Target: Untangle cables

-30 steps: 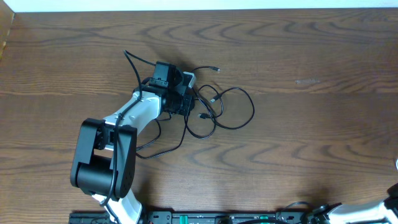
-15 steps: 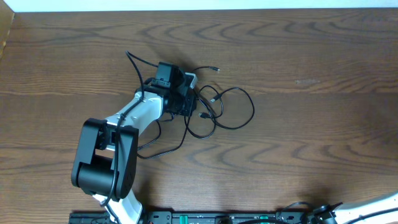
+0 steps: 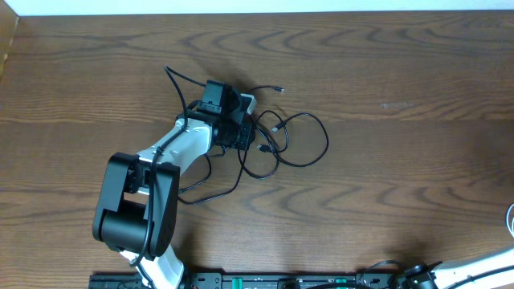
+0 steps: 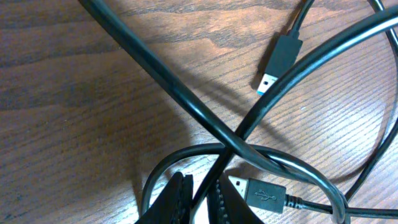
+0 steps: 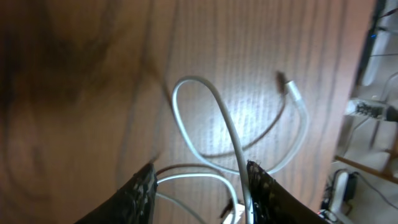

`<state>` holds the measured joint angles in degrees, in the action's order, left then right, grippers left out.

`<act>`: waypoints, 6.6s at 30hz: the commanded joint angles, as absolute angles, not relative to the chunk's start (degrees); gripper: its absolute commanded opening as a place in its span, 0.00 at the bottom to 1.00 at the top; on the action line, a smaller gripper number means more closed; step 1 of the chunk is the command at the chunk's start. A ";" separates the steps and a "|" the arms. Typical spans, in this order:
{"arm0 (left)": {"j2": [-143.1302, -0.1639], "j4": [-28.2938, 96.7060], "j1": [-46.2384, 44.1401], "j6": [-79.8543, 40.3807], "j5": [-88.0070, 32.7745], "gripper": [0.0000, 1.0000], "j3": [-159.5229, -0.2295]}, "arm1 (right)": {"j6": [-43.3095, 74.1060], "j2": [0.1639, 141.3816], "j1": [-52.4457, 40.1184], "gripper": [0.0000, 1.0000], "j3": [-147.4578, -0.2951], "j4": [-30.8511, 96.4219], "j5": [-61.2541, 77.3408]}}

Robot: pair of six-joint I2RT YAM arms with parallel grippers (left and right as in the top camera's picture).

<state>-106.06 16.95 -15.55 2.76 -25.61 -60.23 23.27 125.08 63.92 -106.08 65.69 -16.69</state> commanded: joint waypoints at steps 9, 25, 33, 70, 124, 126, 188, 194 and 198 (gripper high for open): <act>-104.68 17.04 -15.84 2.26 -26.37 0.15 -59.46 | 23.33 115.68 58.22 0.50 -106.83 65.58 -13.41; -104.68 16.19 -15.84 2.28 -26.61 0.16 -59.46 | 30.94 98.02 54.87 0.69 -106.83 79.02 -15.92; -104.68 15.70 -15.84 5.08 -34.41 0.17 -59.46 | 6.50 95.61 50.19 0.99 -106.80 74.74 29.02; -80.34 30.52 -15.84 0.62 -13.91 0.17 -59.48 | -8.47 112.53 -12.25 0.99 -97.62 65.80 30.17; -80.47 36.32 -15.84 -4.40 -9.69 0.37 -59.46 | 3.03 106.13 -30.68 0.01 -98.26 59.75 -4.36; -80.62 36.18 -15.84 -4.40 -11.22 0.44 -59.46 | 3.20 102.69 -29.87 0.01 -98.26 59.77 -4.38; -100.75 15.51 -33.12 9.17 -35.62 0.66 -59.44 | 11.94 92.92 -17.23 0.01 -98.21 69.14 -10.63; -100.84 9.85 -35.83 3.25 -21.47 0.71 -59.44 | 10.87 92.92 -17.23 0.02 -98.21 69.25 -10.55; -102.13 6.50 -36.18 6.50 -21.34 0.73 -59.44 | 10.00 92.92 -17.17 0.12 -98.21 69.71 -10.57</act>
<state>-100.36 7.44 -36.07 5.80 -24.86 -59.70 11.07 94.43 -17.37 -97.97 69.43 -10.22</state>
